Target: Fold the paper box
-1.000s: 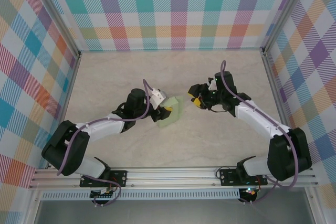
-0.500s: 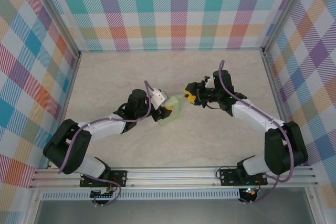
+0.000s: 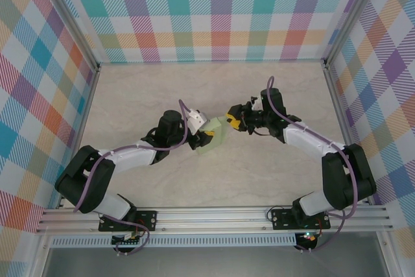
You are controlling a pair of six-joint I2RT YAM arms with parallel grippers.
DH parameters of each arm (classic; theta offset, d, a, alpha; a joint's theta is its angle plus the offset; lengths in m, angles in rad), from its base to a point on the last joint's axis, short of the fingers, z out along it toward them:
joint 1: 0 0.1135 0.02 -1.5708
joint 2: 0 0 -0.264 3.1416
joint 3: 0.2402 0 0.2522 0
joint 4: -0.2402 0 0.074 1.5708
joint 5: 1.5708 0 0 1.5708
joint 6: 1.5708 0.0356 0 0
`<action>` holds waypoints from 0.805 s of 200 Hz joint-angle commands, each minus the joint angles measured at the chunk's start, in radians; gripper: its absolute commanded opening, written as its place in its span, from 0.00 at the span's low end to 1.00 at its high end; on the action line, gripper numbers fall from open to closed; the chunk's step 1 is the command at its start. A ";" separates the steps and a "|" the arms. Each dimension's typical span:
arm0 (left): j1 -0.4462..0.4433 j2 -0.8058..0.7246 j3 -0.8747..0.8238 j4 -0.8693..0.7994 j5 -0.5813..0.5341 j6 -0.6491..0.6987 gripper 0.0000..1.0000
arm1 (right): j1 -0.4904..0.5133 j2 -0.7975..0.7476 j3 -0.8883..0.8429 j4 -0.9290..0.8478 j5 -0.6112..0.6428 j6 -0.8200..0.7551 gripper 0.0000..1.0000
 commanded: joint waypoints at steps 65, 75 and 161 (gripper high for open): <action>-0.005 0.031 -0.006 -0.034 -0.007 -0.008 0.47 | 0.017 0.042 -0.007 0.045 -0.031 -0.016 0.20; -0.005 0.031 -0.010 -0.030 -0.008 -0.012 0.47 | 0.017 0.041 -0.011 0.039 -0.027 -0.023 0.18; -0.005 0.045 -0.031 0.007 0.010 -0.010 0.47 | 0.016 0.062 -0.007 0.023 -0.013 -0.093 0.09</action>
